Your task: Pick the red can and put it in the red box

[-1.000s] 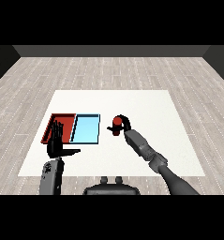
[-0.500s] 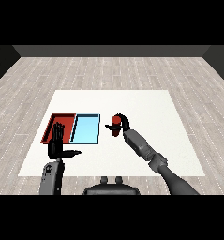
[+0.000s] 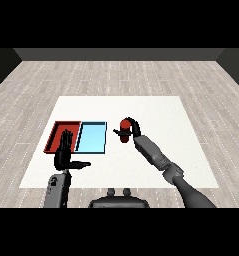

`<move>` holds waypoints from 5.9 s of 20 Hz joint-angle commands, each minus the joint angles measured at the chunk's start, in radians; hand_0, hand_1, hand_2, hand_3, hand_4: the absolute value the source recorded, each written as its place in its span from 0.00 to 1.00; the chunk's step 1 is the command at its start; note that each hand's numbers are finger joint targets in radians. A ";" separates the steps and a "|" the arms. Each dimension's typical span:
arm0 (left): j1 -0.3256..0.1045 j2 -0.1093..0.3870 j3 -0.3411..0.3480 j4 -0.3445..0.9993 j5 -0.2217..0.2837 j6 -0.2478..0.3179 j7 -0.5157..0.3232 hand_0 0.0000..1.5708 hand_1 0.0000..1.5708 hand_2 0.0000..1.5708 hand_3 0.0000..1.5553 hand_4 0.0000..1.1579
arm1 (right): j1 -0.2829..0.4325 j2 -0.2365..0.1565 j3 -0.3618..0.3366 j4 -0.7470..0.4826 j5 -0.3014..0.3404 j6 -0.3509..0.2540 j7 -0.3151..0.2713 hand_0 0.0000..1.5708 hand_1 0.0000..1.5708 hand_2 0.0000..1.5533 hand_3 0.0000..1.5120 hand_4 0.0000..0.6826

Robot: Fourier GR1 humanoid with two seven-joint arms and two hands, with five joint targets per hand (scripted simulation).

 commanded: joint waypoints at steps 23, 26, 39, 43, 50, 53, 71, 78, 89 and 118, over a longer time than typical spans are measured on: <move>-0.130 -0.039 -0.400 -0.127 -0.093 0.194 0.453 0.00 0.00 0.00 0.00 0.00 | 0.343 -0.413 -0.031 -1.103 0.300 -0.264 0.394 0.97 0.97 0.94 0.92 0.86; -0.241 -0.039 -0.364 -0.001 -0.090 0.193 0.424 0.00 0.00 0.00 0.00 0.00 | 0.412 -0.422 -0.051 -1.179 0.362 -0.260 0.421 0.96 0.96 0.94 0.92 0.86; -0.358 -0.039 -0.468 0.225 0.016 0.306 0.363 0.00 0.00 0.00 0.00 0.00 | 0.455 -0.287 -0.121 -1.195 0.581 -0.147 0.484 0.94 0.94 0.92 0.91 0.77; -0.297 -0.039 -0.469 0.145 0.012 0.284 0.394 0.00 0.00 0.00 0.00 0.00 | 0.427 -0.226 -0.172 -1.188 0.606 -0.091 0.490 0.92 0.92 0.92 0.91 0.79; -0.315 -0.005 -0.420 0.169 0.080 0.266 0.404 0.00 0.00 0.00 0.00 0.00 | 0.402 -0.097 -0.145 -1.171 0.744 -0.097 0.565 0.94 0.94 0.92 0.91 0.82; -0.364 -0.039 -0.471 0.222 0.066 0.329 0.413 0.00 0.00 0.00 0.00 0.00 | 0.538 -0.098 -0.167 -1.271 0.766 -0.043 0.528 0.93 0.93 0.92 0.91 0.83; -0.420 -0.039 -0.476 0.308 0.107 0.310 0.323 0.00 0.00 0.00 0.00 0.00 | 0.481 0.062 -0.059 -1.186 0.836 -0.105 0.511 0.93 0.93 0.92 0.90 0.76; -0.395 -0.039 -0.537 0.248 0.133 0.596 0.416 0.63 0.63 0.67 0.57 0.55 | 0.397 0.063 -0.091 -1.187 0.820 -0.064 0.550 0.95 0.95 0.93 0.91 0.77; -0.452 -0.039 -0.493 0.297 0.095 0.643 0.451 1.00 1.00 0.96 0.88 0.67 | 0.373 0.063 -0.030 -1.129 0.783 -0.129 0.526 0.96 0.96 0.93 0.91 0.77; -0.350 -0.033 -0.392 0.258 -0.023 0.570 0.341 1.00 1.00 1.00 0.96 0.97 | 0.679 -0.032 -0.237 -1.502 0.792 0.065 0.579 0.00 0.00 0.00 0.00 0.00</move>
